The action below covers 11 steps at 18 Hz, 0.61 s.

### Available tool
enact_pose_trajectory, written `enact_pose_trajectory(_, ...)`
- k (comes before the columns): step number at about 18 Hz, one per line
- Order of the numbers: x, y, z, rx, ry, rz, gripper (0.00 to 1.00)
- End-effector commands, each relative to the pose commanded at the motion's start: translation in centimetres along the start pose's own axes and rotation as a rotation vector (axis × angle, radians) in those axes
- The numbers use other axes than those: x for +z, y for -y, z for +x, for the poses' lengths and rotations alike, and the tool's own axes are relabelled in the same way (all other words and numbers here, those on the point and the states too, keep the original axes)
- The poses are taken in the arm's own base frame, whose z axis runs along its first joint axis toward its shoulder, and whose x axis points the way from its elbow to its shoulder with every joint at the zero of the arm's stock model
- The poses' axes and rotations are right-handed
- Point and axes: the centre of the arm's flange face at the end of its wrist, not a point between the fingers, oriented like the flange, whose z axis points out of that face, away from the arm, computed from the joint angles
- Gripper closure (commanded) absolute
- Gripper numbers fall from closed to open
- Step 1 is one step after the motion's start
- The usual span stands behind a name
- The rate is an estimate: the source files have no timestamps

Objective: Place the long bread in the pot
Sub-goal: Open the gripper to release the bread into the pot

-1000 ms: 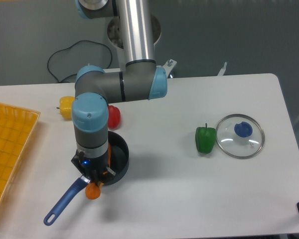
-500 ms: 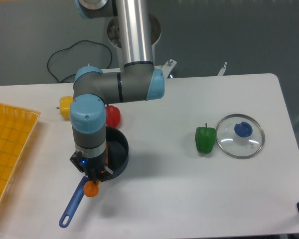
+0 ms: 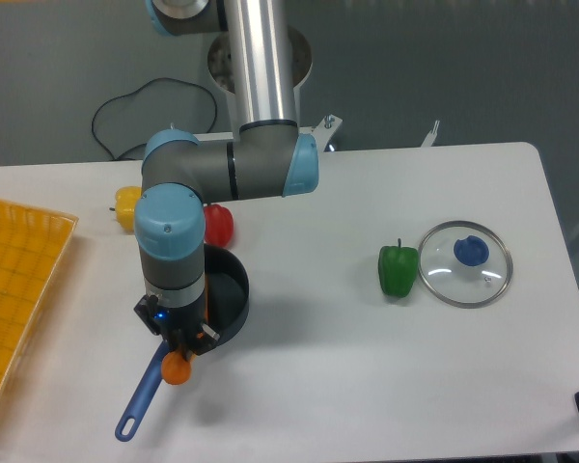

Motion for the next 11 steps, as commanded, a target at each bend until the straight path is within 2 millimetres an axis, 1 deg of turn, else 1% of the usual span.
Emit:
enact_pose_trajectory(3,0.01,-0.06,-0.10,-0.002,0.001,-0.002,0.19)
enact_pose_trajectory(4,0.01,-0.08,-0.13,0.001,0.003,-0.004,0.06)
enact_pose_trajectory(5,-0.10,-0.11,-0.18,0.002,0.011,-0.007,0.00)
enact_pose_trajectory(11,-0.98,-0.09,-0.40,0.002,0.035,-0.004,0.00)
